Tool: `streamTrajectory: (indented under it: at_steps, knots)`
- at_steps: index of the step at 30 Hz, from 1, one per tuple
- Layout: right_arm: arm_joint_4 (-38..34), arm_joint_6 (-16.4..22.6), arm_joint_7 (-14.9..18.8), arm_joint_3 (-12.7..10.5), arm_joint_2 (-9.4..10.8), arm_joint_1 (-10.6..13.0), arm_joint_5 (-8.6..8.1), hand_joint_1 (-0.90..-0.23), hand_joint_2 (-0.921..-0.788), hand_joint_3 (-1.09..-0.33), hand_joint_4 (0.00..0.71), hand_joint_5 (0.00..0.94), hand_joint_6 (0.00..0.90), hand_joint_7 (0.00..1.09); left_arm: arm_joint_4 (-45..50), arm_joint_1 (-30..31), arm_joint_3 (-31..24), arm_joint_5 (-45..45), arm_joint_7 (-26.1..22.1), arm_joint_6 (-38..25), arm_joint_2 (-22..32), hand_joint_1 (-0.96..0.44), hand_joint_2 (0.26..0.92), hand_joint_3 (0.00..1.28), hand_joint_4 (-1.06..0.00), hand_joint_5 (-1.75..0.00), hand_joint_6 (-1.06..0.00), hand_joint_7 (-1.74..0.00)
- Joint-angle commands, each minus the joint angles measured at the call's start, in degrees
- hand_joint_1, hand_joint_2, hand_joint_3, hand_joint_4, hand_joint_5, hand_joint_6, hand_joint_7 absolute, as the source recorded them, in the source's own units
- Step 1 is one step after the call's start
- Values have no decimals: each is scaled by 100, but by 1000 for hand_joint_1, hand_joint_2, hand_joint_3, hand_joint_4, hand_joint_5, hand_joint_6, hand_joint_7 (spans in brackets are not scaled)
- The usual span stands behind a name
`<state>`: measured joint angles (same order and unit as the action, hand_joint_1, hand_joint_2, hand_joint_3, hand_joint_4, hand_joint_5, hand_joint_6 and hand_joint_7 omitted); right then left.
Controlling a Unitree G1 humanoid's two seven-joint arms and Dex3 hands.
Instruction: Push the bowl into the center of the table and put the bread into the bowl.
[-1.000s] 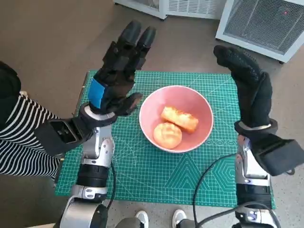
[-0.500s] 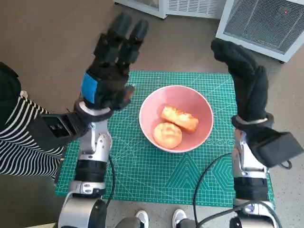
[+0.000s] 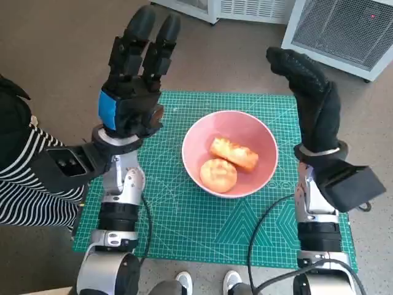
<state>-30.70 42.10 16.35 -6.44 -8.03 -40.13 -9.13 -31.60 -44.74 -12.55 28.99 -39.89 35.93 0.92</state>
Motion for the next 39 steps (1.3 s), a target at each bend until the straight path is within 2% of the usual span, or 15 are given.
streamTrajectory:
  at_steps: [1, 12, 20, 29, 39]
  knots:
    - [-189, 100, 56, 30, 22, -30, 24, -737, -921, -712, 173, 0, 15, 511, -119, -152, -19, 32, 23, 90, -139, -673, 921, 454, 1, -75, 1, -336]
    - [-330, 230, 82, 5, -41, -98, 21, -727, -921, -733, 168, 0, 2, 517, 3, -40, 108, 11, -1, -24, -258, -703, 921, 363, 1, -166, 1, -422]
    - [-296, 309, 2, 6, -39, -18, 105, -726, -921, -731, 164, 0, -1, 516, 134, 114, 240, -192, -42, 76, -186, -693, 921, 352, 1, -189, 1, -423]
    - [-362, 624, -265, -24, 36, 90, 262, -720, -921, -743, 167, 3, 2, 521, 151, 239, 272, -433, 69, 333, -125, -677, 921, 398, 1, -224, 1, -401]
    - [-433, 739, -462, 18, 81, 132, 412, -713, -921, -760, 168, 3, 5, 529, 181, 388, 282, -347, -12, 387, -141, -670, 921, 419, 1, -99, 1, -370]
